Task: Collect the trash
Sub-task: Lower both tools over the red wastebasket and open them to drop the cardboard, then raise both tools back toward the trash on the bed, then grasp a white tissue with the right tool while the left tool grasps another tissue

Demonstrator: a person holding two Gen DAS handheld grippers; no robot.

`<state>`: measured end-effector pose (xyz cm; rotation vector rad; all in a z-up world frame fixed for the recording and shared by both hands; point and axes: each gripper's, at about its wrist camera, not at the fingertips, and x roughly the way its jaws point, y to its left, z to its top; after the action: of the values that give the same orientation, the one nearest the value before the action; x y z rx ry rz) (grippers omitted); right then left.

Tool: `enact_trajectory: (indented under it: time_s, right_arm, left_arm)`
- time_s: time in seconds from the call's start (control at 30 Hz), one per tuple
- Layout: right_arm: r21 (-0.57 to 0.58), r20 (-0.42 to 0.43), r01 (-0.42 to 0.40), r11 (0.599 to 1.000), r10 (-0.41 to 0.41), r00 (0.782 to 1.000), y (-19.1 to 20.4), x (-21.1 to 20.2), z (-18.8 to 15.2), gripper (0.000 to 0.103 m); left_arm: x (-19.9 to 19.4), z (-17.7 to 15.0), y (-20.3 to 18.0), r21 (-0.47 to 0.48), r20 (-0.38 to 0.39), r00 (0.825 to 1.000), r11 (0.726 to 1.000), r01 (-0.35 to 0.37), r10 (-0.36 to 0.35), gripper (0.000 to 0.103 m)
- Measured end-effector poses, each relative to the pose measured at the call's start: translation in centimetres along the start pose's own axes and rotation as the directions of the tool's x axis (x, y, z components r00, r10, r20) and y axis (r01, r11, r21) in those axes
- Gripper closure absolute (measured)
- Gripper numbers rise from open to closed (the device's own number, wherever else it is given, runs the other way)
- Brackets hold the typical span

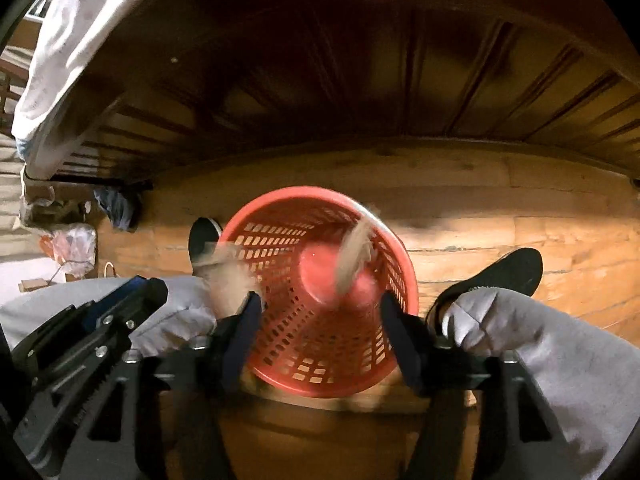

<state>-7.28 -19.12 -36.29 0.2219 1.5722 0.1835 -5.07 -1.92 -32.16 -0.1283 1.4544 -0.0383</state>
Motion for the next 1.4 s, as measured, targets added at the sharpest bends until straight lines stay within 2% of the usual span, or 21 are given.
enact_trajectory:
  time_s: [0.03,0.13,0.2,0.23,0.3,0.37,0.43,0.53,0.6,0.63,0.7,0.8,0.87,0.9,1.03,1.1,1.13,1.2,1.23,1.4]
  right_arm:
    - [-0.004,0.001,-0.002,1.0,0.002,1.0,0.3,-0.3,0.1,0.041]
    - [-0.032,0.033,0.012,0.999,-0.011,0.999,0.9,-2.5,0.4,0.042]
    - [-0.042,0.081,0.024,0.999,-0.02,0.996,1.0,-5.3,1.0,0.042]
    - [-0.05,0.132,0.043,0.998,-0.036,0.991,1.1,-7.5,1.4,0.042]
    - [-0.046,0.213,0.031,0.998,-0.02,0.977,1.3,-11.3,2.2,0.042]
    - [-0.07,0.306,0.014,0.997,0.008,0.952,1.7,-15.4,3.5,0.042]
    - [-0.123,0.405,-0.011,0.992,0.06,0.912,2.6,-20.0,5.6,0.041]
    - [-0.186,0.505,-0.026,0.982,0.118,0.855,4.3,-24.6,10.1,0.031]
    - [-0.209,0.536,-0.031,0.977,0.141,0.832,5.2,-25.7,13.5,0.027]
    - [-0.215,0.542,-0.039,0.976,0.152,0.826,5.5,-25.8,15.3,0.027]
    - [-0.236,0.536,-0.019,0.971,0.147,0.831,6.8,-24.4,19.6,0.028]
    - [-0.252,0.461,0.003,0.968,0.117,0.88,8.3,-20.2,25.0,0.032]
    - [-0.257,0.414,0.019,0.966,0.092,0.906,8.9,-17.6,26.9,0.034]
    - [-0.255,0.391,0.04,0.966,0.065,0.918,9.0,-15.9,27.1,0.034]
    - [-0.252,0.302,0.026,0.967,0.053,0.952,9.3,-11.8,28.3,0.034]
    - [-0.274,0.306,0.05,0.961,0.037,0.951,9.6,-10.4,27.9,0.034]
    - [-0.278,0.32,0.056,0.959,0.038,0.947,9.7,-10.3,27.8,0.041]
    - [-0.253,0.326,0.02,0.967,0.066,0.943,9.0,-10.4,27.8,0.076]
    - [-0.237,0.325,0.004,0.971,0.075,0.943,8.6,-10.2,28.1,0.086]
    - [-0.237,0.307,-0.052,0.97,0.126,0.943,7.0,-10.6,27.9,0.093]
  left_arm:
    - [-0.2,0.1,-0.1,0.003,0.007,1.0,1.0,-0.008,0.008,0.053]
    - [-1.5,0.3,-0.1,0.008,0.046,0.999,1.0,-0.014,0.014,0.039]
    - [-3.0,0.4,-0.3,0.021,0.083,0.996,1.0,-0.024,0.022,0.035]
    - [-4.0,0.6,-0.3,0.028,0.107,0.994,0.999,-0.02,0.017,0.035]
    - [-6.5,1.2,-0.1,0.033,0.171,0.985,0.999,-0.024,0.018,0.035]
    - [-9.4,2.0,0.3,0.03,0.254,0.967,0.999,-0.011,0.003,0.035]
    - [-12.7,3.2,0.8,0.03,0.346,0.938,0.999,0.011,-0.021,0.027]
    - [-16.3,5.2,1.7,0.038,0.461,0.887,0.999,-0.002,-0.016,0.024]
    - [-18.0,7.5,2.5,0.037,0.507,0.862,0.999,-0.035,0.012,0.023]
    - [-18.7,8.5,2.9,0.032,0.518,0.855,0.999,-0.044,0.021,0.023]
    - [-19.8,10.7,3.8,0.016,0.55,0.835,0.999,-0.045,0.029,0.023]
    - [-20.5,13.1,5.3,-0.003,0.571,0.82,0.999,-0.044,0.037,0.023]
    - [-20.7,14.3,6.1,-0.009,0.576,0.817,0.999,-0.033,0.032,0.023]
    - [-20.8,15.0,6.4,-0.01,0.577,0.816,1.0,-0.029,0.029,0.023]
    - [-21.0,16.4,6.8,-0.005,0.583,0.812,1.0,-0.026,0.024,0.023]
    - [-20.5,16.6,6.8,-0.003,0.577,0.816,1.0,-0.016,0.015,0.023]
    - [-20.4,16.8,6.7,-0.003,0.574,0.819,1.0,-0.011,0.011,0.023]
    - [-20.0,17.2,6.5,-0.004,0.561,0.828,1.0,0.004,-0.001,0.023]
    - [-20.0,17.2,6.4,-0.001,0.56,0.828,1.0,0.007,-0.006,0.023]
    - [-20.2,17.3,5.3,0.025,0.553,0.832,1.0,0.013,-0.025,0.023]
